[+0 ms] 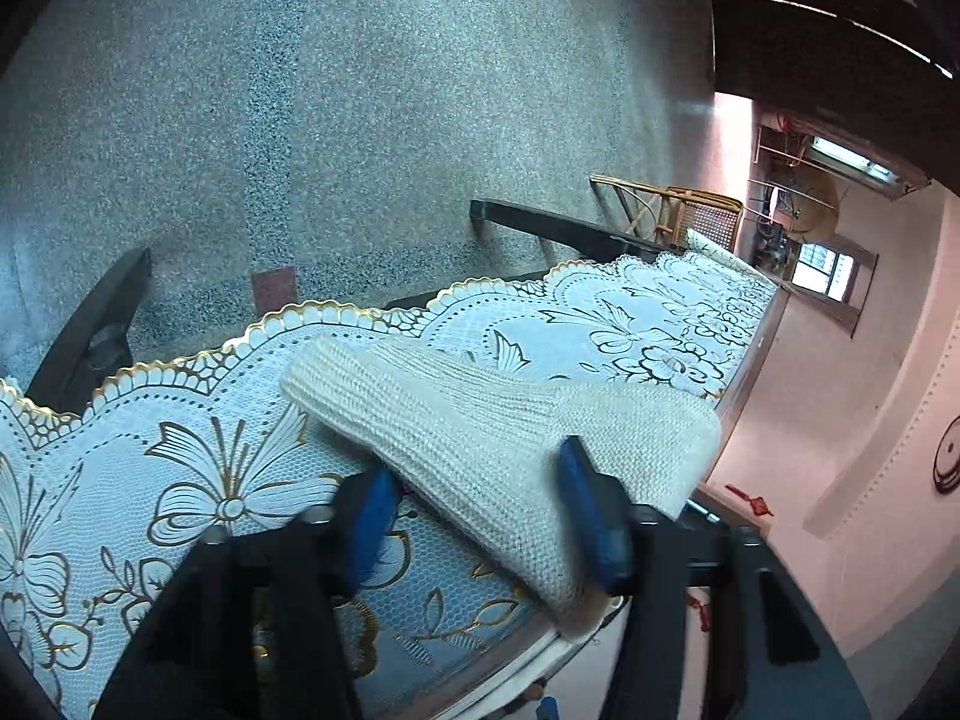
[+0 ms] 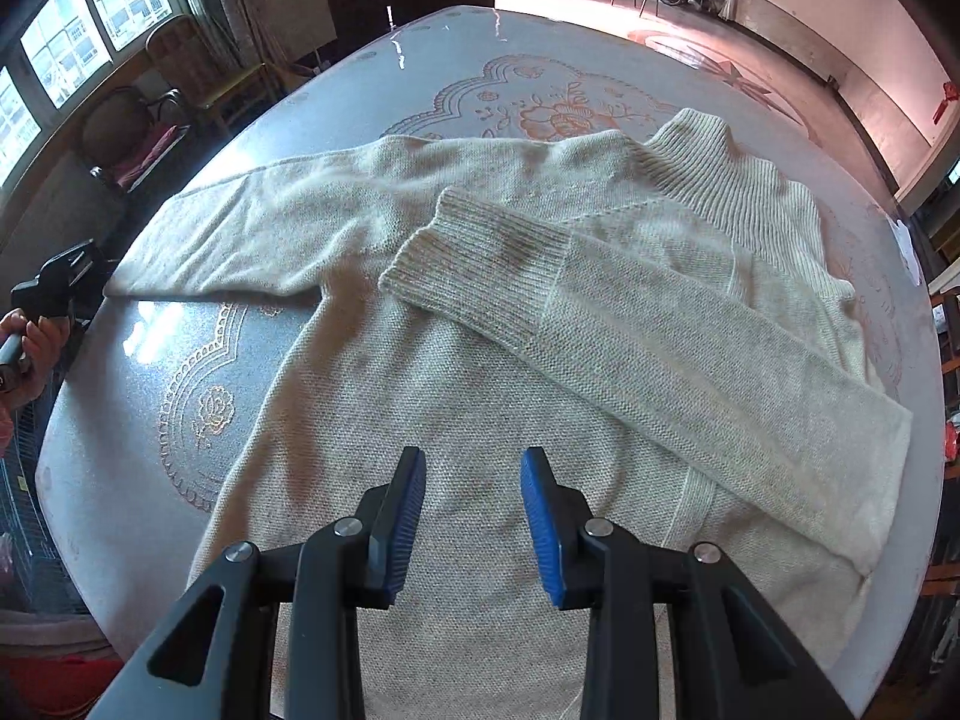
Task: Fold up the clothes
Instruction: 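Grasp the other sleeve cuff with the left gripper and lift it, then lay the sleeve across the sweater body and open the left gripper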
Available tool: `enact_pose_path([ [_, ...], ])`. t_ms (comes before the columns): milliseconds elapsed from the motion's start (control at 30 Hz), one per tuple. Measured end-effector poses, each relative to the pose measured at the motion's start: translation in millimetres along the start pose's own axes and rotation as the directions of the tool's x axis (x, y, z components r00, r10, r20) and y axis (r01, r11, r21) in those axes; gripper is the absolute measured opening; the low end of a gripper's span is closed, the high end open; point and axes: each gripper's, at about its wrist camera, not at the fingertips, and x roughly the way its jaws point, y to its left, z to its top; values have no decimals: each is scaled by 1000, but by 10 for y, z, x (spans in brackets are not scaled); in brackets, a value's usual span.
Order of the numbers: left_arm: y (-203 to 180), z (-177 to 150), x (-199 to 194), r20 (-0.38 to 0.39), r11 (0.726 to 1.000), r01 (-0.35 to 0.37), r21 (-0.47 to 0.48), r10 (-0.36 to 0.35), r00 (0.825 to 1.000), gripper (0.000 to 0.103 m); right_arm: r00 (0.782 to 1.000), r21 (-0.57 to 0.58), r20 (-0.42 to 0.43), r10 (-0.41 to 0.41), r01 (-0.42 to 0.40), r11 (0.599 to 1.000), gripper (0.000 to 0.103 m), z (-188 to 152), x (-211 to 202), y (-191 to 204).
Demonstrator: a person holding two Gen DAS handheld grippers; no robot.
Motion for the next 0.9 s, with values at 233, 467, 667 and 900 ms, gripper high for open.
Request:
enact_pose_path([
  [233, -280, -74, -208, 184, 988, 150, 48, -156, 970, 5, 1000, 19, 9, -2, 1, 1000, 33, 48, -3, -60],
  [467, -1968, -1458, -482, 328, 717, -62, 694, -238, 914, 5, 999, 126, 42, 17, -22, 992, 33, -101, -87, -439],
  [667, -3029, -3602, 577, 175, 197, -134, 971, -210, 962, 6, 994, 302, 111, -13, -21, 953, 33, -438, -359, -1138],
  [900, -2581, -5539, 2731, 125, -174, -92, 980, 189, 974, 20, 988, 477, 120, -94, 26, 878, 33, -1069, -669, -2012],
])
